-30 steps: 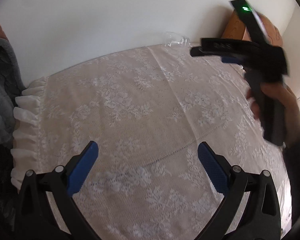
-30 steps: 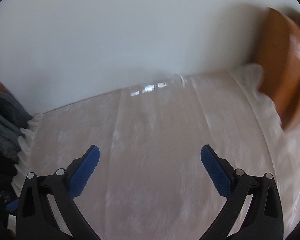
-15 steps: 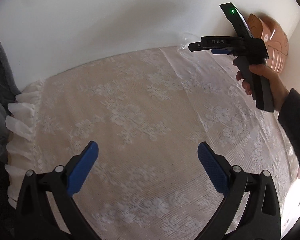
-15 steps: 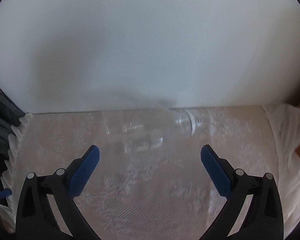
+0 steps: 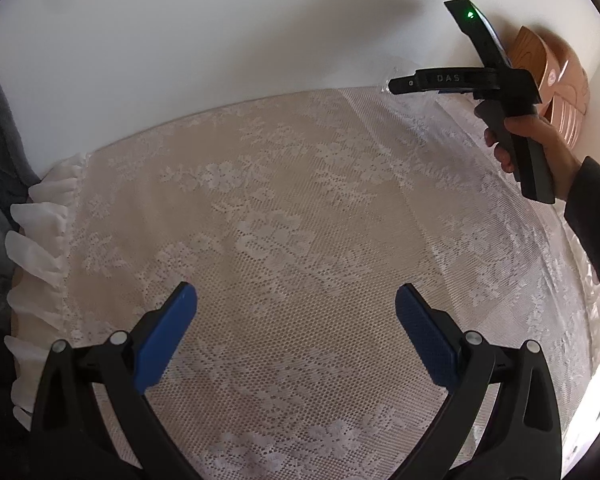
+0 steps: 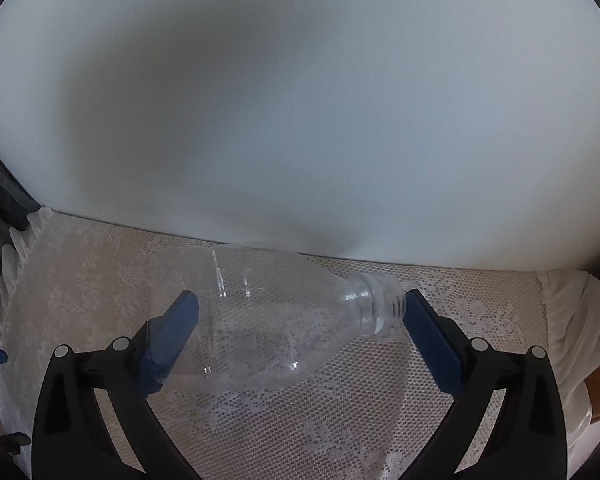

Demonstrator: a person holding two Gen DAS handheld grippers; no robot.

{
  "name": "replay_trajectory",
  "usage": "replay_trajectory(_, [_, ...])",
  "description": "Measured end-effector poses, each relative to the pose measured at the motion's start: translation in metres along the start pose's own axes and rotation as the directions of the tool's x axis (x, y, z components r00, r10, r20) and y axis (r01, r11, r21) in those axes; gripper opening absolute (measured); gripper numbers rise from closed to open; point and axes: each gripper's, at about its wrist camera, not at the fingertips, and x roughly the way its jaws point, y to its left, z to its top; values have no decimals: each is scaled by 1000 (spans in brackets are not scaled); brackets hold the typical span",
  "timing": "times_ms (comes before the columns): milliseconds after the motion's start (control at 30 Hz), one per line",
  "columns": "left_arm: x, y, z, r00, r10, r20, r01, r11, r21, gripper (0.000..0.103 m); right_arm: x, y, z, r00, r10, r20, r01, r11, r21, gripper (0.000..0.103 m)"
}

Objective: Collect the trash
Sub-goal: 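Grasp the clear plastic bottle with the right gripper, then carry the bottle over the green wastebasket and open the right gripper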

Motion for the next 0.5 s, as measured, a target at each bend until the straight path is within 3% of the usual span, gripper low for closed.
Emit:
replay_trajectory(267, [3, 1, 1, 1000, -3, -5, 3, 1000, -6, 95, -12, 4, -11, 1000, -14, 11, 14, 1000, 24, 99])
replay_trajectory(500, [-14, -9, 0, 1000, -19, 22, 19, 1000, 19, 95, -71, 27, -43, 998, -2, 66, -3, 997, 71, 99])
